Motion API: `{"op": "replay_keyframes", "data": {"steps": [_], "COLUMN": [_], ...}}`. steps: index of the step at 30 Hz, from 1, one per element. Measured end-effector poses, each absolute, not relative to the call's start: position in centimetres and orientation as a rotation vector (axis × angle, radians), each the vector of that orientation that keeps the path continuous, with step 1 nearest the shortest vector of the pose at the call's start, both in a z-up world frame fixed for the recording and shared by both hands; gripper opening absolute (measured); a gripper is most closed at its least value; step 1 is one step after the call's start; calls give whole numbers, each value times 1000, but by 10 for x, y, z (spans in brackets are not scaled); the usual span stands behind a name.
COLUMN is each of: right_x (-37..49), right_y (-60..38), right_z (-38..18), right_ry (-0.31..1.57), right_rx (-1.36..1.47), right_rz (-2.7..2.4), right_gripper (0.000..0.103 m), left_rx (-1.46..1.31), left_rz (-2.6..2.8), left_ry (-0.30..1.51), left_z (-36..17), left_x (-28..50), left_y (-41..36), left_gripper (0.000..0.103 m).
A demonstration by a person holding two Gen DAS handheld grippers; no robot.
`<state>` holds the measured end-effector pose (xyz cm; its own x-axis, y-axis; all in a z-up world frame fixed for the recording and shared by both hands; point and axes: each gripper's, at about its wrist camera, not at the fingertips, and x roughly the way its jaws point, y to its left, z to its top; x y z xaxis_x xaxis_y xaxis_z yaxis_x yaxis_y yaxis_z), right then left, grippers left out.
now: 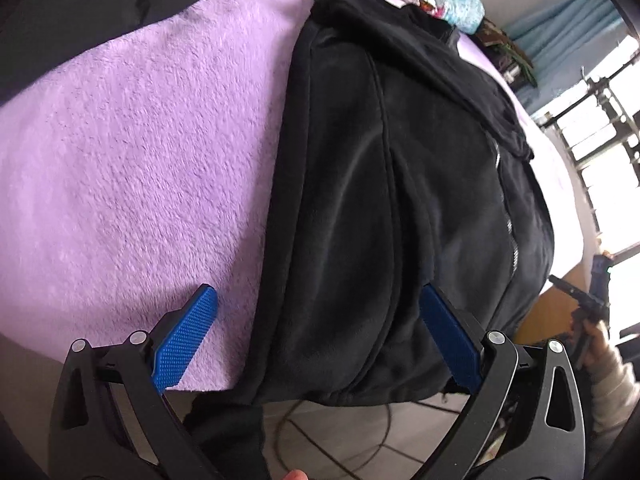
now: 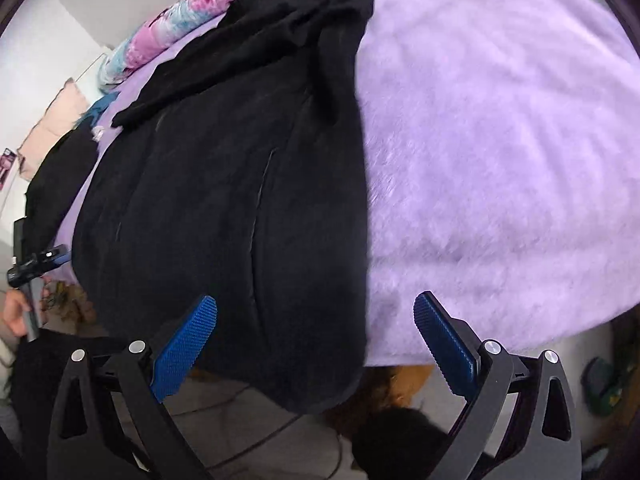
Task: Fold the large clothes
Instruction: 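Move both open grippers over the jacket to its hem, then close both grippers on the jacket hem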
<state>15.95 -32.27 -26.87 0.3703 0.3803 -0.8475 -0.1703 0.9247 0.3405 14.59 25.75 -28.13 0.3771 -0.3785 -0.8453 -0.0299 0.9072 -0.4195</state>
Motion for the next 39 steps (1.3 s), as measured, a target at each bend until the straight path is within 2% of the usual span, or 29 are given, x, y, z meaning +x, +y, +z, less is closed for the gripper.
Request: {"op": "replay_keyframes", "data": {"steps": [7,20,24,25,27,28,29,30,32,35,39], "right_x": [157,154,157,159,160,161,163,164,163,160,159], "right_y": [-307,-280,-285,-284,-284,-287,-293,-301,-306,-303,-302], "right_z": [-293,-295,-298,-299,-300,-299,-301,-304,-305,-301,-304], "right_ry": [1229,1275,1284,1285,1289,1290,1296,1308,1316,1312,1319], "right_rx": [210,239,282,283,267,258,263,311,349,300,316], "right_rz": [422,598,623,626,626,606,567,553,557,543,562], "right_gripper": [97,98,97,94,66,55,37,35,34,39,60], "left_rx": [-436,-533,-472,-471,-478,-472,-457,-445,-458,-496,-489], "left_rz": [-253,-318,-342,-341,-342,-349,-352,-354,-356,-344,-351], "left_ry": [1158,1246,1275,1276,1277,1270,1270,1269,1265,1266,1268], "left_z": [-286,-294,-298,-299,-300,-300,-301,-301,-302,-301,-303], "left_x": [142,137,139,139,139,140,139,138,137,138,134], "left_y": [260,260,249,248,249,249,248,248,249,256,255], "left_gripper": [97,97,97,97,97,97,97,97,97,95,94]}}
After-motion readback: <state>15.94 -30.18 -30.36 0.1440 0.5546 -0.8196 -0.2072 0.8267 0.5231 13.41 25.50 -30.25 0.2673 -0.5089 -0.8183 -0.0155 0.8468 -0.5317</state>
